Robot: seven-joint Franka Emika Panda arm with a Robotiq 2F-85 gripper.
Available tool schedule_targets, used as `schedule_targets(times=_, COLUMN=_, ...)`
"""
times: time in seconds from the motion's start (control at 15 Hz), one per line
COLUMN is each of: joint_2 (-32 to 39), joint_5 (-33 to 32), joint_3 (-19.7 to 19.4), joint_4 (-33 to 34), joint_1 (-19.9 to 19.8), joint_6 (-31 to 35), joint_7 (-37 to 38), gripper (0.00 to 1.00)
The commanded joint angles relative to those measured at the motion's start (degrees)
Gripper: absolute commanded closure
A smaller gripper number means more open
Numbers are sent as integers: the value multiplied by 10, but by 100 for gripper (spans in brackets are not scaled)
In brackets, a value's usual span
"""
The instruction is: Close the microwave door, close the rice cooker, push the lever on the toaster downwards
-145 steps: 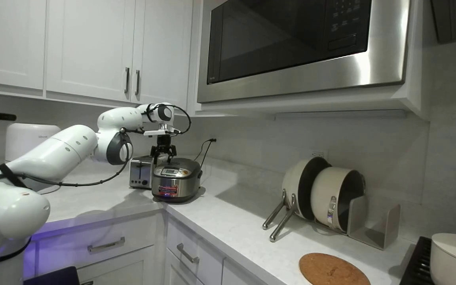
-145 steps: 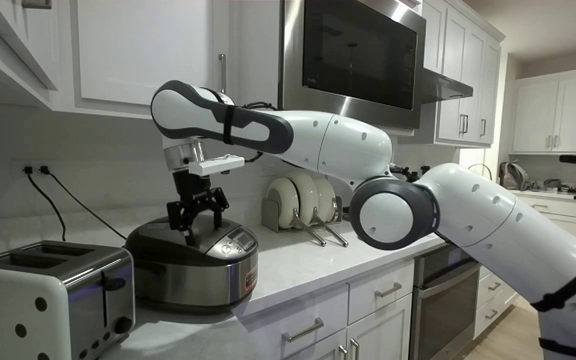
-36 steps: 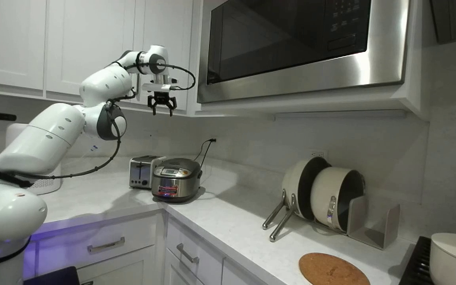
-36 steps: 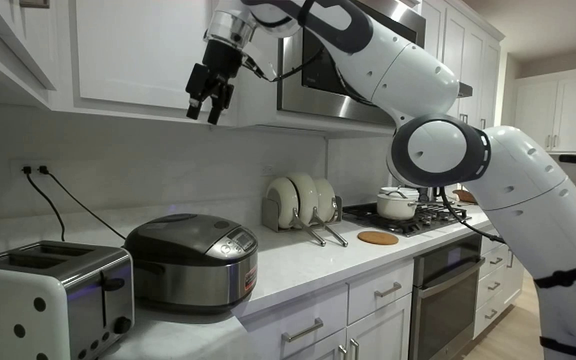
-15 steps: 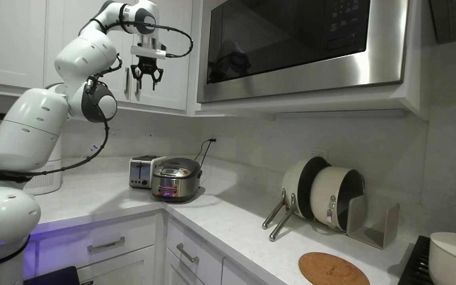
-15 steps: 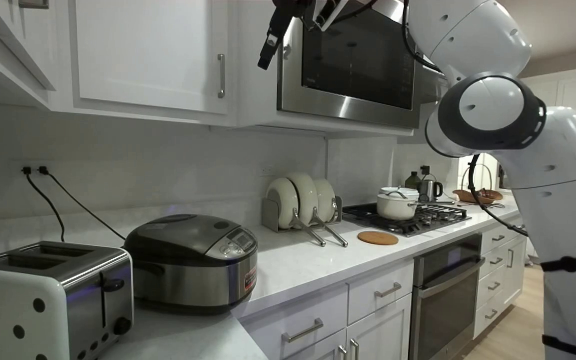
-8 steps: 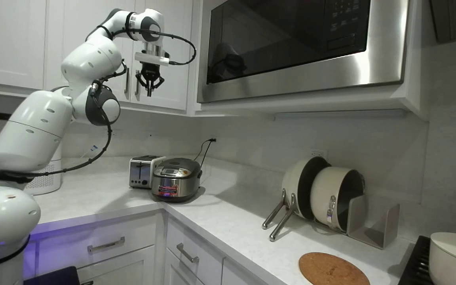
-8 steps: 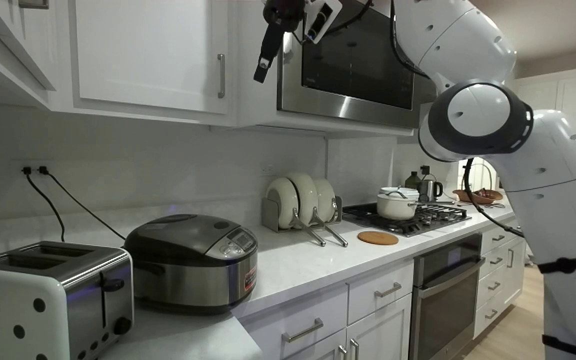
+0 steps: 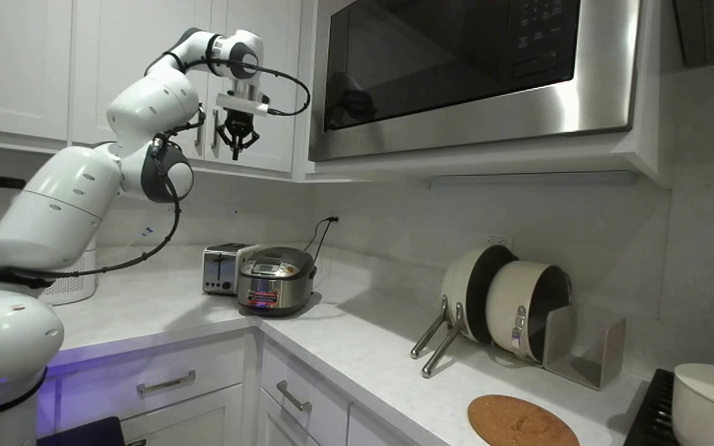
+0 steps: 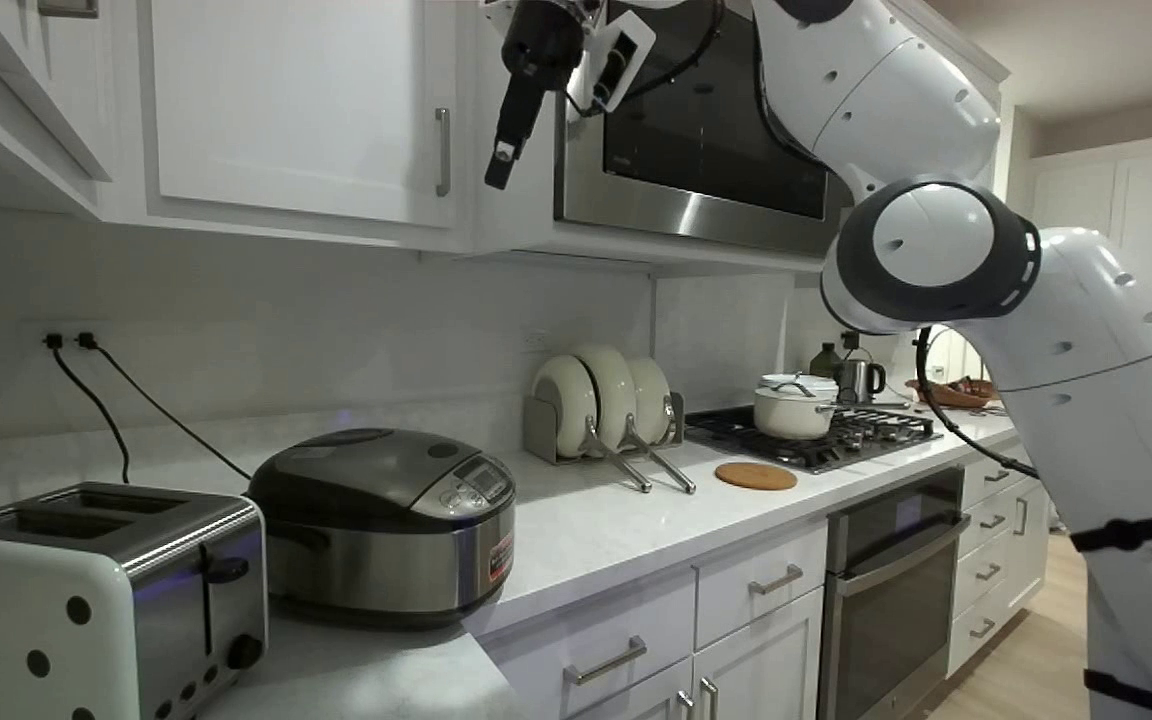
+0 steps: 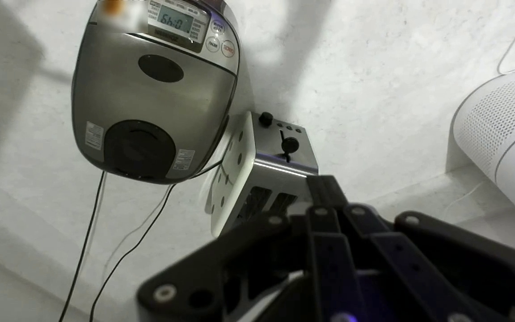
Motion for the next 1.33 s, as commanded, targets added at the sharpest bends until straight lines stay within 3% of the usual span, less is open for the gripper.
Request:
schedule_targets(times=0.0, joint_2=7, joint_5=10, joint_3=8, joint_4=-5, joint_1=3, joint_6=6, joint_7=12, gripper=74)
schedule_targets(times=0.07, joint_2=9, joint_5=18, joint_3=12, joint_4=-5, joint_1=-1, joint_6=3, joint_7=14, gripper=73)
schedule_targets(times=0.27, joint_2=7, joint_5=46, joint_3=22, joint_4=0, joint_1=-19, joint_6=5, joint_7=16, gripper=53)
schedule_targets(times=0.33, joint_2=11, joint_5=24, joint_3=11, joint_4=-3, joint_1=-4, joint_6=1, joint_7=0, gripper=69)
schedule_targets(times=0.47, joint_2=11, joint_5=34, joint_3=13, joint_4=-1, joint_1=-11, joint_6=1, joint_7=1, gripper=53)
schedule_targets(times=0.8, joint_2=11, joint_5=38, joint_3=16, joint_4=0, joint_1=-16, joint_6=1, joint_7=1, gripper=52)
schedule_targets(times=0.87, joint_2=11, joint_5=38, joint_3=17, joint_4=0, joint_1=-16, joint_6=1, joint_7=1, gripper=27)
schedule_targets(times=0.93, joint_2=11, joint_5=36, joint_3=15, joint_4=-3, joint_1=-17, joint_6=-6, joint_7=3, gripper=27)
schedule_targets(times=1.13, joint_2=29, joint_5=2, joint_3=6, joint_4=-15, joint_1=13, joint_6=-6, joint_7=-7, gripper=4)
schedule_targets(times=1.27, joint_2=68, joint_5=-19, joint_3=5, joint_4=14, joint_1=44, joint_6=-31, joint_7=-5, gripper=0)
